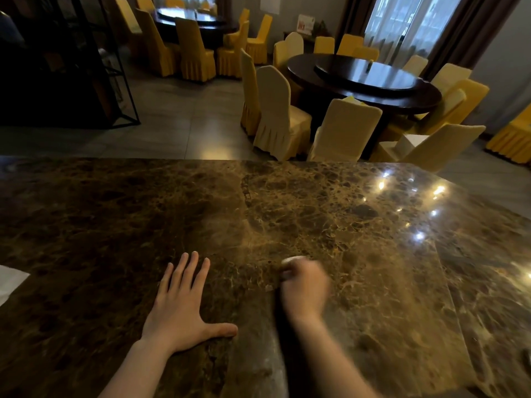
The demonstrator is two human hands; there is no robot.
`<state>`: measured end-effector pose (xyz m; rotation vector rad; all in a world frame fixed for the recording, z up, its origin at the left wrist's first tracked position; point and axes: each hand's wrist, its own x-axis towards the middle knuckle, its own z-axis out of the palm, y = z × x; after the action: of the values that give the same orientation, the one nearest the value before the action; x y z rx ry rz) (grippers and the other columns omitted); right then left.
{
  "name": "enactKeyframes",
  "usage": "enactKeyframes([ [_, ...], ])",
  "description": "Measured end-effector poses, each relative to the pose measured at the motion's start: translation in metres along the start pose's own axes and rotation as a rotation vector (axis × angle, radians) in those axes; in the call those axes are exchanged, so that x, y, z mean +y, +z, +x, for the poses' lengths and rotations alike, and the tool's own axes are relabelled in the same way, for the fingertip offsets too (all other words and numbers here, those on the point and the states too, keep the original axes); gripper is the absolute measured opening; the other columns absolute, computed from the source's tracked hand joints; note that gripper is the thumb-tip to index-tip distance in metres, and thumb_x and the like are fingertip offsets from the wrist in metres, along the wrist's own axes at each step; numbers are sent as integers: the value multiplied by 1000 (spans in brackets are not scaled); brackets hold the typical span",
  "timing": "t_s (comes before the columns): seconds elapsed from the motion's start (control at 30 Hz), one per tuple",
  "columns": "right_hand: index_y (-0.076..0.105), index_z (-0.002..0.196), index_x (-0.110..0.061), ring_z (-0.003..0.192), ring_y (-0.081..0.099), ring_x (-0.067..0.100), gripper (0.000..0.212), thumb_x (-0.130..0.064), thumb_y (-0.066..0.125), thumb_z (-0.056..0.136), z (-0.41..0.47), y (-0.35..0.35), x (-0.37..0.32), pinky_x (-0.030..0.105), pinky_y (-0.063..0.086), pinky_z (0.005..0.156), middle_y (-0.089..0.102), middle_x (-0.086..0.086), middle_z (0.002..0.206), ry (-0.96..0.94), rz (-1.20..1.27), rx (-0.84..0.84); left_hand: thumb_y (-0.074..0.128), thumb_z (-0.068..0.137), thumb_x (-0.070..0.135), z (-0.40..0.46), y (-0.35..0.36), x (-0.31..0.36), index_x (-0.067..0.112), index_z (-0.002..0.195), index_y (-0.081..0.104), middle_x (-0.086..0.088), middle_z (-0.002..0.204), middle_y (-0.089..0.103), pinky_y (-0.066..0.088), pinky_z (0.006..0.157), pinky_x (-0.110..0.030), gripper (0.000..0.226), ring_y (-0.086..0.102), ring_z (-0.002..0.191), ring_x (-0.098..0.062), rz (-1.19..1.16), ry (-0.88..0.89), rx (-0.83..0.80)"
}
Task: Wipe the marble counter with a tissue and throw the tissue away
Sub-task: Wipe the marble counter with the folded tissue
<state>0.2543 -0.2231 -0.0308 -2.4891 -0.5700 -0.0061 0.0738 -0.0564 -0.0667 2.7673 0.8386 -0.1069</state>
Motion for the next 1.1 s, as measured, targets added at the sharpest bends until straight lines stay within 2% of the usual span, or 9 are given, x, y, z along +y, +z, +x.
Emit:
enactKeyframes([
  [0.13,75,79,-24,78,50,8,23,-3,77,71,-62,28,-41,25,45,59,68,-8,77,-540,47,-336,31,56,113,0,0,-2,27,159,-29,-1,169,-37,-14,132,-51,146,-45,149,-17,33,16,-20],
  [0.2,77,83,-23,82,59,12,17,-8,79,75,-36,13,-11,29,50,66,72,-5,83,-465,9,-261,27,51,118,1,-1,-2,28,160,-26,1,169,-36,-14,132,-51,151,-42,151,-16,4,7,-15],
  [0.3,82,88,-16,88,73,26,16,-6,76,77,25,-28,47,32,56,76,80,5,89,-44,-40,-20,25,45,120,-1,-2,-1,29,162,-23,2,170,-34,-14,131,-52,156,-39,152,-16,-3,-5,-3],
  [0.4,83,89,-15,84,73,33,17,-5,73,79,44,-35,57,36,58,73,80,12,88,143,-67,113,26,45,120,-1,-3,0,29,162,-23,3,170,-34,-15,131,-52,156,-40,152,-17,-5,-15,-18],
  [0.53,72,72,-20,78,58,17,18,-2,72,71,-9,7,-1,28,36,59,69,-5,76,-194,-55,-93,26,45,120,0,-4,0,28,161,-24,3,169,-35,-17,131,-51,156,-40,152,-16,-1,-10,-28],
  [0.63,73,75,-24,77,52,8,12,-13,78,75,-23,-2,18,19,31,58,69,-11,76,-466,-12,-243,29,45,120,1,-5,0,29,160,-23,2,170,-33,-16,131,-51,156,-37,153,-17,-19,-5,-22],
  [0.83,82,85,-18,81,64,35,20,-1,79,75,33,-68,109,32,43,67,70,12,81,176,-81,148,30,46,120,-1,-9,2,27,158,-26,2,169,-34,-19,129,-49,156,-38,153,-17,-2,-18,-48],
  [0.93,77,71,-20,79,62,24,25,4,76,67,11,-54,87,31,43,64,72,0,76,-8,-93,75,30,44,120,2,-13,5,26,158,-28,2,169,-36,-19,130,-50,159,-39,153,-18,-14,-38,-102],
  [1.1,72,69,-21,83,65,12,21,0,68,71,-36,-46,57,34,56,73,76,-8,80,-351,167,-287,28,43,117,-8,-23,18,26,164,-18,-1,173,-26,-12,132,-49,158,-26,158,-19,-20,-67,-151],
])
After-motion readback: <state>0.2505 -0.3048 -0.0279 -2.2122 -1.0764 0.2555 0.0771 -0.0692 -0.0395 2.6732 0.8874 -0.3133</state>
